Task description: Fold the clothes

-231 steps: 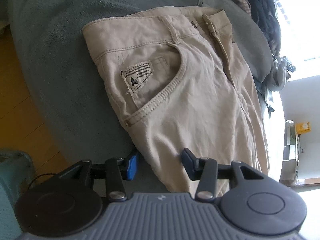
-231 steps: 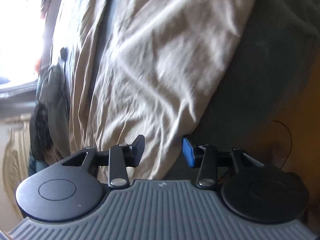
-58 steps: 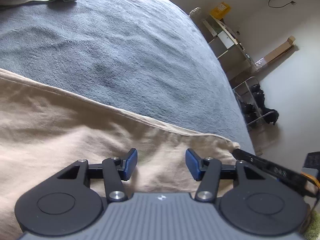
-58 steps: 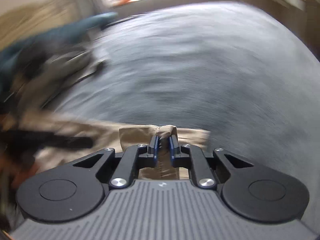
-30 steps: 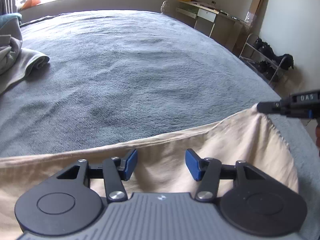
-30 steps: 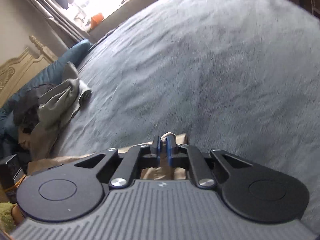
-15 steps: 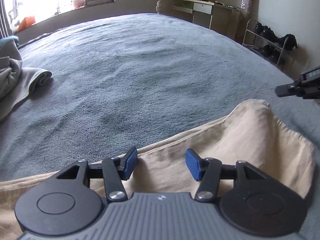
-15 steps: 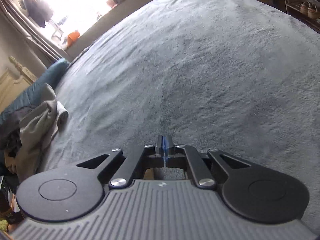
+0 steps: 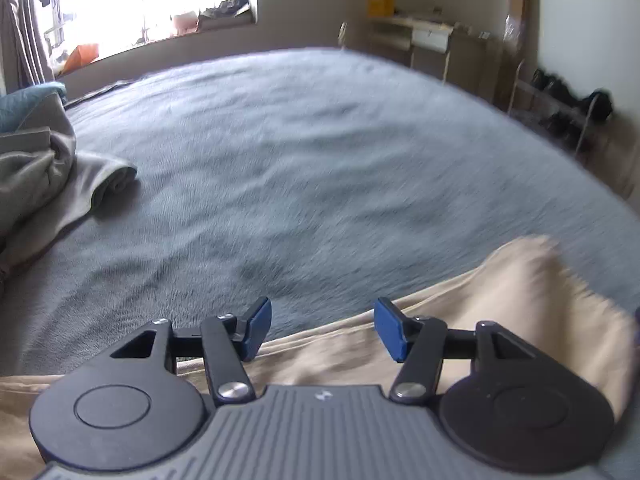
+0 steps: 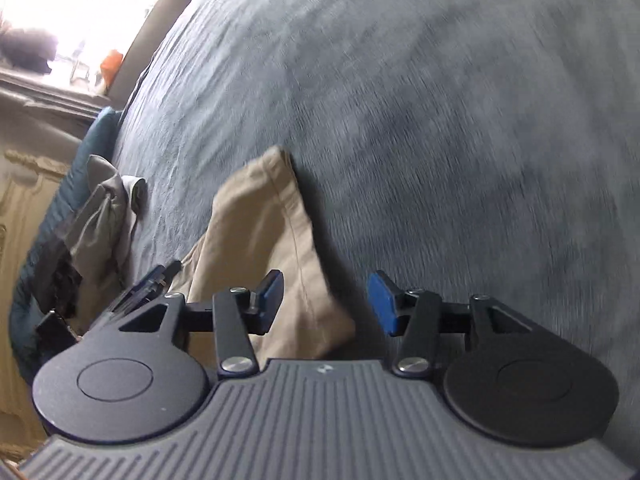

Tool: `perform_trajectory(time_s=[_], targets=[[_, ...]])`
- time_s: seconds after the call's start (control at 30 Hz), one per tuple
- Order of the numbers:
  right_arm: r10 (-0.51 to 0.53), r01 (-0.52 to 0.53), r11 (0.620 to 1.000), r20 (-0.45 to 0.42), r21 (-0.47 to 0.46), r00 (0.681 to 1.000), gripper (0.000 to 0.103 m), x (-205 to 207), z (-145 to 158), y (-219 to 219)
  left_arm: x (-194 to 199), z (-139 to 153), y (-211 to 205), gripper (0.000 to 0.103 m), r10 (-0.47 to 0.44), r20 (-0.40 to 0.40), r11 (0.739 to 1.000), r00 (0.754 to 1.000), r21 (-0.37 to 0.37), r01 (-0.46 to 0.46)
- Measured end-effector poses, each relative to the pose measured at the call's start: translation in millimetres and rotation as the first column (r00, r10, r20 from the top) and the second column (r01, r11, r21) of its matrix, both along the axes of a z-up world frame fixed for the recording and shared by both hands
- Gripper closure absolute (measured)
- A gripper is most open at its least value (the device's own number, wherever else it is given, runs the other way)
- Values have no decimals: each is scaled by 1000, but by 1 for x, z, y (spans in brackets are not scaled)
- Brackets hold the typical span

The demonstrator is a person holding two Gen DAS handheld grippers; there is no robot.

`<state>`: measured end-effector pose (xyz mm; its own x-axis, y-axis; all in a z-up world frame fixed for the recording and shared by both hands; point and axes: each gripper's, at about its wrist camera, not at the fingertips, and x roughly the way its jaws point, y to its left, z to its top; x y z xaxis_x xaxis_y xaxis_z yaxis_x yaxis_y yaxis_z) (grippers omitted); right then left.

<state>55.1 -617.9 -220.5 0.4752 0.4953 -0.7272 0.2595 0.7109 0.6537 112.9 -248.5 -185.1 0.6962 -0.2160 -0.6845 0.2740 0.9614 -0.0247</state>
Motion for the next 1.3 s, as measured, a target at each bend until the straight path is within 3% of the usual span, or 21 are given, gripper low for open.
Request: perform_trajectory(time_s=[0.03, 0.13, 0.23, 0.3, 0.37, 0.43, 0.53, 0.63, 0.7, 0.83, 0.9, 0.93, 0.97, 1.1, 1.2, 1.3], targets=[[12, -12, 1000, 7, -5, 1000, 56, -3, 0, 3, -8, 8, -4, 43, -27, -3, 999, 1000, -41, 27], [60, -59, 998, 22, -38, 998, 79, -4, 5, 16, -30, 21, -30, 41, -199, -40, 967, 979, -168, 190], [56, -58, 998, 66, 32, 996, 90, 3, 13, 22, -49, 16, -74, 40, -402, -75, 896, 912, -239, 375], [59, -66, 996, 100, 67, 993, 91, 8, 18, 28, -56, 7, -100, 40, -462, -84, 872, 883, -227, 434], [68, -77, 994, 123, 73, 990, 91, 15, 20, 37, -55, -1, -116, 46, -426, -94, 895, 900, -186, 405], [73, -87, 992, 132, 97, 989, 92, 21, 19, 42, -44, -7, -117, 57, -355, -119, 922, 927, -210, 326], [80, -99, 989, 159, 113, 984, 90, 21, 24, 40, -23, -15, -99, 95, -260, -188, 927, 947, -322, 190], [1, -18, 994, 155, 110, 988, 88, 12, 26, 22, -9, -17, -74, 97, -187, -222, 911, 957, -405, 84], [-34, 29, 998, 92, 54, 995, 82, 4, 17, 12, -5, -13, -62, 98, -163, -221, 897, 962, -438, 51], [28, -28, 998, -8, -48, 1000, 75, 0, -4, 21, -1, -5, -47, 100, -122, -226, 868, 966, -496, -6], [62, -63, 997, -21, -51, 998, 75, 6, -15, 32, -1, -1, -47, 100, -124, -219, 860, 968, -510, -6], [72, -73, 995, -19, -64, 997, 81, 9, -17, 38, -1, 3, -47, 100, -128, -214, 855, 968, -518, -2], [79, -79, 995, -11, -65, 997, 98, 9, -13, 41, -3, 7, -48, 100, -135, -205, 850, 969, -527, 7], [37, -36, 998, 41, -43, 998, 98, -7, 22, 36, -13, 17, -57, 100, -192, -167, 823, 967, -564, 66], [27, -29, 998, -32, -50, 999, 98, -17, 12, 31, -19, 11, -75, 100, -244, -163, 837, 956, -533, 123], [-27, 28, 1000, -93, 13, 995, 98, -19, -6, 23, -29, 3, -91, 100, -308, -159, 836, 938, -516, 187]])
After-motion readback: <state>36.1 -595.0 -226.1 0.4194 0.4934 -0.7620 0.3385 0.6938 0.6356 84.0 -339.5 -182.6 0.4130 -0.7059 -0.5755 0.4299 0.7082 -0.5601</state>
